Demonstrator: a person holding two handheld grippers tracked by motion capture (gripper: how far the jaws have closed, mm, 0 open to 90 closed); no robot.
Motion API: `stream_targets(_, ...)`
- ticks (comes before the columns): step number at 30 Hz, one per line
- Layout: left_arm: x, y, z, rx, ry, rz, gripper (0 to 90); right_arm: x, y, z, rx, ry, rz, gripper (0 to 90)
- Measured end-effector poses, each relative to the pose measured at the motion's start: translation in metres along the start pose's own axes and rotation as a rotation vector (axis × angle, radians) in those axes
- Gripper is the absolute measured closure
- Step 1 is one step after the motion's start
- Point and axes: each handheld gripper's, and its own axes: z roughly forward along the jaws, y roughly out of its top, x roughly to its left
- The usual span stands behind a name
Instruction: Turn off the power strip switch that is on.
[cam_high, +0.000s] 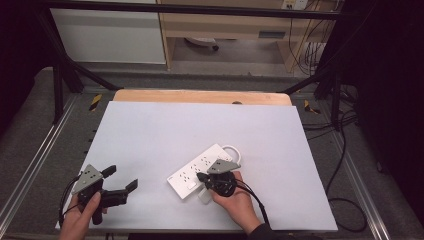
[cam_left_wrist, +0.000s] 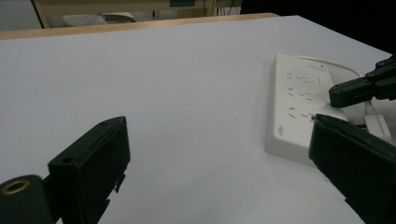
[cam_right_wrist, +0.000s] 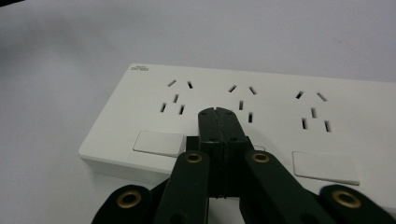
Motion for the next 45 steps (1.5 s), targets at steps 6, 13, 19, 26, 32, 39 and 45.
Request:
stream_targets(6,0.0000,0.0000,-0.0001,0.000,0.000,0.001,5.4,0.0005,-0.0002,0.0000,-0.002,-0.004,0.000,90.0)
stream_targets(13,0.0000,0.0000,-0.0001,0.000,0.000,0.001,5.4,0.0008,-0.0006,0.0002,-0.005,-0.007,0.000,90.0)
stream_targets(19,0.0000,0.0000,0.0001,0.000,0.001,0.000,5.4,0.0008,-0.0006,0.0001,-0.005,-0.006,-0.003,90.0)
stream_targets(26,0.0000,0.0000,-0.0001,0.000,0.001,-0.001,5.4,0.0016,-0.0009,0.0002,-0.006,-0.010,-0.011,90.0)
stream_targets(32,0.0000,0.0000,-0.0001,0.000,0.001,0.001,5.4,0.0016,-0.0011,0.0004,-0.005,-0.008,-0.010,90.0)
stream_targets(39,0.0002,0.0002,-0.0005,0.000,0.004,0.006,5.4,0.0064,-0.0015,0.0032,0.004,0.000,-0.033,90.0)
stream_targets(45,0.0001,0.0000,-0.0001,0.000,0.000,0.000,5.4,0.0056,-0.0014,0.0029,0.006,0.003,-0.028,90.0)
